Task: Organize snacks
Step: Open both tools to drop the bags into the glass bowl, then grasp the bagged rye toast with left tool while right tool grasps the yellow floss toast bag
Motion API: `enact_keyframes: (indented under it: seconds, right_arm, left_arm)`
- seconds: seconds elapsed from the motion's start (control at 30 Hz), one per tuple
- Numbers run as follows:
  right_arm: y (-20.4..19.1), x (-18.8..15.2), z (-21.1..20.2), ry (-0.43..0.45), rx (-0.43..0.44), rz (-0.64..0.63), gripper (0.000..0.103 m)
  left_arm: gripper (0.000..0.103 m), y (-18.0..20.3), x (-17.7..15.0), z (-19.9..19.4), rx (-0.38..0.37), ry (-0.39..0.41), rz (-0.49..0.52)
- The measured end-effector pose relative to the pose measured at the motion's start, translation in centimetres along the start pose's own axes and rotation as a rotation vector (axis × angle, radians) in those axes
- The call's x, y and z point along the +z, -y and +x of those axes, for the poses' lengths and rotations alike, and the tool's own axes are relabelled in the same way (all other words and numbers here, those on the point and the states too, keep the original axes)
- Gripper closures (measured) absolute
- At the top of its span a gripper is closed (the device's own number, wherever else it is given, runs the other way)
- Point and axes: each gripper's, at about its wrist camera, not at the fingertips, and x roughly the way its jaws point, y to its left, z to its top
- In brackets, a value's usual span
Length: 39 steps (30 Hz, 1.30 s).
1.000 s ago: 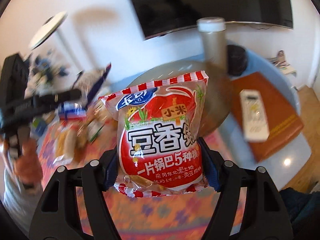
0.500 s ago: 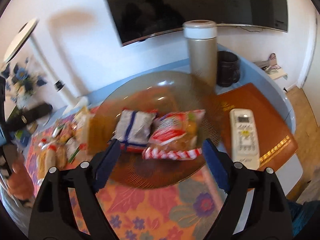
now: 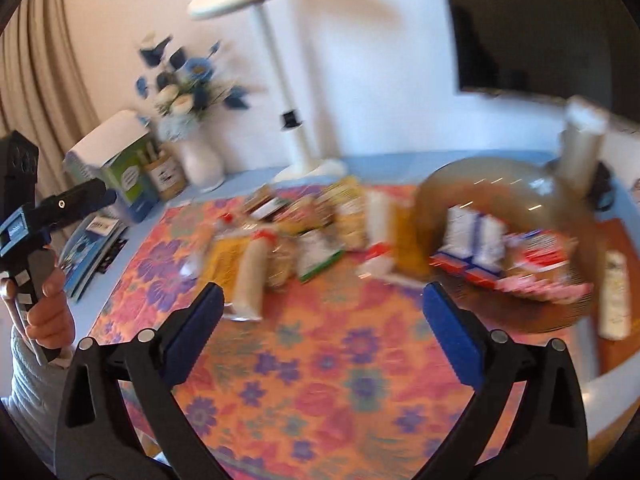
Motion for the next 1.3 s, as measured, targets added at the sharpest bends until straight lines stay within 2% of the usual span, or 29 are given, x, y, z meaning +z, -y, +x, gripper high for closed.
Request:
enact_keyframes:
  seconds: [0.07,0.1,0.2,0.33,0.47,0.53,0.6,0.87,0.97,1.07,1.1,1.17,1.23,1.3]
  right_arm:
    - [-0.7,-1.1,2.3,-0.013,0.017,-0.002,0.003]
    - [-1.0,-1.9,3.9,-0.028,0.023,-0.001,0.003]
    - [-0.8,-3.7,7.8,-0.091,0.06,0.049,0.003]
    - [0.1,-4.7,11.1,-0.159,0.031,0.104,0.003]
    - [0.5,-4.7,11.5,-0.162,0.027,0.126,0.003]
    - [0.8,-5.0,12.1,-0.192,0.029,0.14,0.003]
    - [0.5,-5.0,11.9,-0.185,0.013,0.121,0.003]
    - [-0.3,-5.2,12.2,-0.197,-0.04,0.074,0.003]
    - [0.0,-5.3,12.0,-0.19,-0.036,0.094,0.003]
    - [0.4,-5.3,10.7,-0.126,-0.031,0.11,0.003]
    - [0.1,-5.2,9.6,-0.077,-0.008,0.095,0.003]
    - [-1.3,-5.1,8.4,-0.046,0.033,0.041,0.003]
    - [-3.3,-4.8,8.0,-0.055,0.047,-0.012,0.003]
    - [-5.8,-4.1,8.1,-0.078,0.05,-0.077,0.003]
  left_arm:
    - [0.005,-2.6,-2.0,0.4,0.027,-0.003,-0.033]
    - [0.005,-4.0,-3.3,1.0,0.063,-0.011,-0.043]
    - [0.005,-6.9,-5.7,3.2,0.127,-0.06,-0.07]
    - [0.005,-9.8,-7.3,5.8,0.131,-0.099,-0.142]
    - [0.005,-11.5,-8.5,6.8,0.133,-0.112,-0.207]
    - [0.005,-12.0,-8.7,6.4,0.116,-0.081,-0.229]
    - [0.005,-12.2,-8.8,6.0,0.117,-0.063,-0.245]
    - [0.005,-12.5,-8.8,6.6,0.106,-0.1,-0.278]
    - [0.005,-12.8,-8.9,6.8,0.112,-0.107,-0.299]
    - [0.005,-13.0,-8.9,6.8,0.14,-0.12,-0.312]
    - [0.005,-12.8,-8.8,6.7,0.15,-0.132,-0.305]
    - [0.005,-11.7,-8.1,5.8,0.122,-0.155,-0.287]
    - [0.005,-10.3,-6.6,4.3,0.094,-0.153,-0.264]
    - [0.005,-9.3,-4.7,3.2,0.103,-0.146,-0.25]
